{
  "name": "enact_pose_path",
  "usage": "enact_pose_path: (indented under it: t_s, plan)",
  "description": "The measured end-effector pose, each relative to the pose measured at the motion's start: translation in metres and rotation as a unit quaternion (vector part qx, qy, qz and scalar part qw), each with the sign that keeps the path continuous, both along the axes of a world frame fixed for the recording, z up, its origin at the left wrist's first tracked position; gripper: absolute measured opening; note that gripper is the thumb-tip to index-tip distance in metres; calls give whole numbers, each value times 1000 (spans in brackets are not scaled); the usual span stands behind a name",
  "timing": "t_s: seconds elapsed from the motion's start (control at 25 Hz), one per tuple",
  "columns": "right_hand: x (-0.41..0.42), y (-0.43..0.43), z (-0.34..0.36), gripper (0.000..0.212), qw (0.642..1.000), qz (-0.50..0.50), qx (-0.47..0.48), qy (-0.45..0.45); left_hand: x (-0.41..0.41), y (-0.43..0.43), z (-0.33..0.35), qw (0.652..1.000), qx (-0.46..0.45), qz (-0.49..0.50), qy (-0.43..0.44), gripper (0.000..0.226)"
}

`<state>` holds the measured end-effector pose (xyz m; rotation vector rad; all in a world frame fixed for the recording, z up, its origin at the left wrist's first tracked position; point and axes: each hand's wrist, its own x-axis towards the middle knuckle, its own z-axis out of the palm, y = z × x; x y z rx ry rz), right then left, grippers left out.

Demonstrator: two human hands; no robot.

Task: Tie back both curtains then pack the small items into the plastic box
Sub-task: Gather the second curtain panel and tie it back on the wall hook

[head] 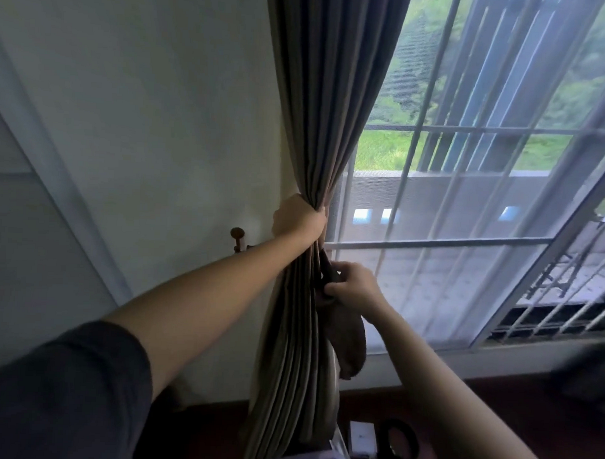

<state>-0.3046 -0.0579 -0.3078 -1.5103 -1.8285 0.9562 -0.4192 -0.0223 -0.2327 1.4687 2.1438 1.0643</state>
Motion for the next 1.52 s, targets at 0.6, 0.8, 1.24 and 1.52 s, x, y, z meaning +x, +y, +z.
enact_pose_path:
  t_s: [0.6,0.8,1.24,1.52]
  plan:
    - [-71,-32,-55,41,984,-122,88,99,5,0,7,992,-60,-7,-107,43]
    - [-64,-29,-47,25,967,-179,61,172,6,-1,7,992,-60,-14,-108,46]
    - [-73,2,-42,55,960,-204,46,185,10,0,1,991,-71,-20,-113,43]
    - [-89,2,-39,76,963,-253,63,71,1,3,-5,989,-85,-47,-115,45]
